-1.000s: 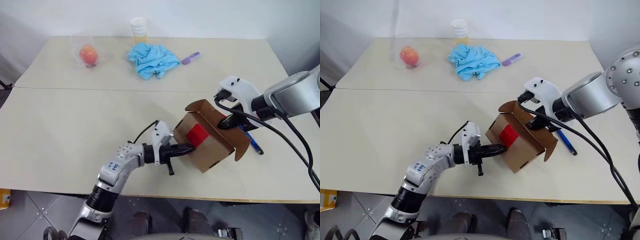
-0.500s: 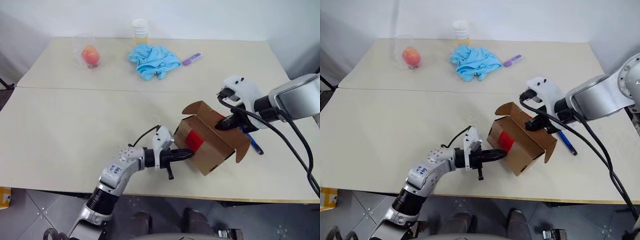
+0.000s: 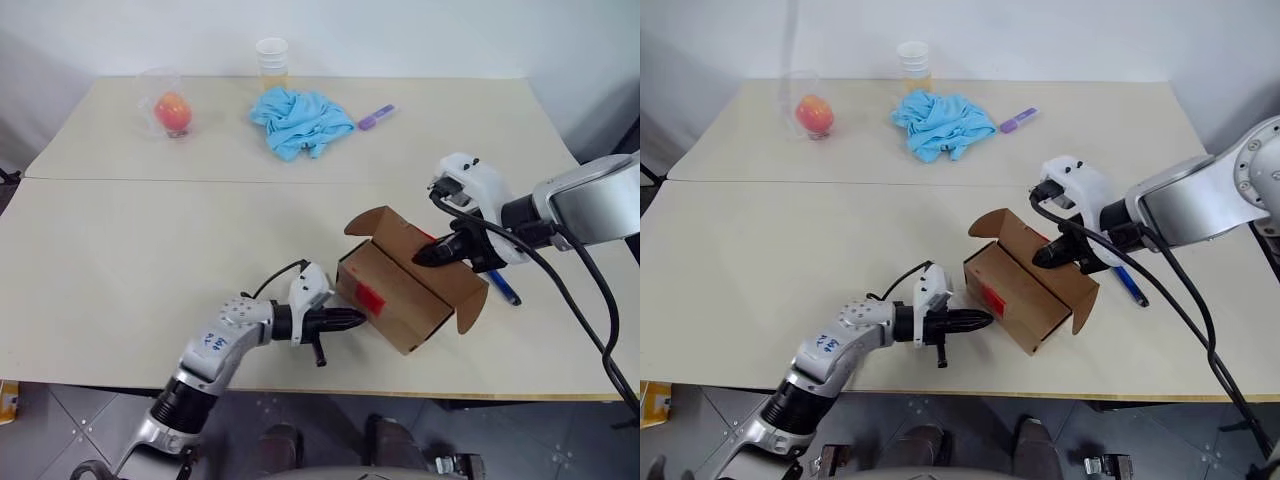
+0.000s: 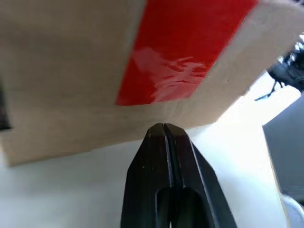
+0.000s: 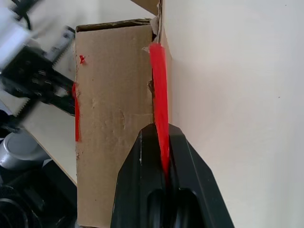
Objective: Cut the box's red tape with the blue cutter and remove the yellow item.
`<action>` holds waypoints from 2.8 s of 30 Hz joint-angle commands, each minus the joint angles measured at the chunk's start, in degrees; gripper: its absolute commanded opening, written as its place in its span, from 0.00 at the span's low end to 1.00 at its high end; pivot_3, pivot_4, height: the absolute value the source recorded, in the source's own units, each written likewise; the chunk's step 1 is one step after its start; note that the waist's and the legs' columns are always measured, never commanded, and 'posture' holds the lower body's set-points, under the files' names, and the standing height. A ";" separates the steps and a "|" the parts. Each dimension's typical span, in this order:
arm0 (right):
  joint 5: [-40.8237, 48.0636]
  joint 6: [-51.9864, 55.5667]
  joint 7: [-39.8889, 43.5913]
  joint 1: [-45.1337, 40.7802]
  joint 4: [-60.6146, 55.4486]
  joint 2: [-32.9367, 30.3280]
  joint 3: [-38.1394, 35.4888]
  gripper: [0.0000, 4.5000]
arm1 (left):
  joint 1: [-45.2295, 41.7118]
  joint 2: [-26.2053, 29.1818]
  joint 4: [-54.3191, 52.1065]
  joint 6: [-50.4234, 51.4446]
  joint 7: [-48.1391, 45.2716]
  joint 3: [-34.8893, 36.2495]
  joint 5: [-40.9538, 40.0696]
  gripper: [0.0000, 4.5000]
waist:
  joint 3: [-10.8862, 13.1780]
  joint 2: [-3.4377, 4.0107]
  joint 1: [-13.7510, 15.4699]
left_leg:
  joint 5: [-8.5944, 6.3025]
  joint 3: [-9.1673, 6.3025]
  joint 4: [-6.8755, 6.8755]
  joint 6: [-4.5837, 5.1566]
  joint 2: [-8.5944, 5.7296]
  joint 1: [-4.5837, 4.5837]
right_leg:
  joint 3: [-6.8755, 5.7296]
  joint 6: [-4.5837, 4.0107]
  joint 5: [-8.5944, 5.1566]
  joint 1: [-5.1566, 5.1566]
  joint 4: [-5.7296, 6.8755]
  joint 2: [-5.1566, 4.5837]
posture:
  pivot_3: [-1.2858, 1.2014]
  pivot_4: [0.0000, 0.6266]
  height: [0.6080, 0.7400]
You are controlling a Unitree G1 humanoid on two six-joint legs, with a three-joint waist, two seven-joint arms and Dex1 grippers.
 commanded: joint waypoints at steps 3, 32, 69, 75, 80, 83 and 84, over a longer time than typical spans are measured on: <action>0.86 -1.22 -0.57 2.78 -3.40 -1.31 -0.09 0.00 | -2.12 3.66 -8.33 4.44 -7.03 5.57 -10.84 0.00 | 0.00 0.00 0.03 | -0.01 0.00 0.01 0.01 0.02 -0.01 | 0.00 0.00 0.00 0.01 -0.01 -0.02 | 0.52 0.24 1.00; -6.26 -2.91 -3.82 9.79 2.56 -0.49 -10.67 0.00 | -5.97 -3.23 1.25 2.53 4.96 -6.11 2.37 0.00 | -0.20 -0.19 -0.51 | 0.04 0.07 0.09 -0.05 0.07 0.27 | 0.06 0.02 0.02 0.25 0.00 0.02 | 0.52 0.24 1.00; -28.33 8.86 8.85 21.05 -0.38 11.38 -27.96 0.00 | 2.27 5.85 -4.40 2.08 6.91 5.77 0.15 0.00 | -0.17 -0.05 -0.03 | 0.14 0.04 -0.01 -0.06 -0.01 0.01 | 0.07 -0.06 0.10 -0.05 0.08 -0.02 | 0.52 0.24 1.00; -27.00 6.02 2.89 26.01 -3.97 16.96 -33.26 0.15 | 2.23 7.86 -4.00 1.82 6.54 5.90 1.95 0.09 | -0.17 -0.05 -0.43 | 0.14 0.05 0.00 -0.07 -0.02 0.01 | 0.05 -0.06 0.11 -0.04 0.10 -0.01 | 0.52 0.24 1.00; -32.48 -1.43 13.49 34.17 -12.28 15.67 -38.48 0.55 | 0.64 9.48 -1.82 -3.79 4.86 10.10 1.85 0.41 | -0.16 -0.03 -0.90 | 0.15 0.00 0.01 -0.07 -0.02 0.01 | 0.01 -0.06 0.11 -0.03 0.12 0.00 | 0.52 0.24 1.00; -43.49 -17.49 32.55 42.57 -15.90 12.36 -43.51 0.75 | -0.39 10.88 -0.44 -4.36 2.84 13.76 -0.27 0.60 | -0.16 -0.03 -1.09 | 0.12 0.03 0.01 -0.03 -0.09 0.00 | 0.01 -0.04 0.11 -0.01 0.08 -0.02 | 0.52 0.24 1.00; -46.28 -21.96 38.34 45.07 -16.01 11.56 -44.58 0.84 | -0.27 12.24 -0.03 -2.83 1.84 14.64 -0.96 0.68 | -0.16 -0.03 -1.17 | 0.11 0.10 0.02 0.00 -0.11 0.01 | 0.06 -0.01 0.13 -0.01 0.09 -0.01 | 0.52 0.24 1.00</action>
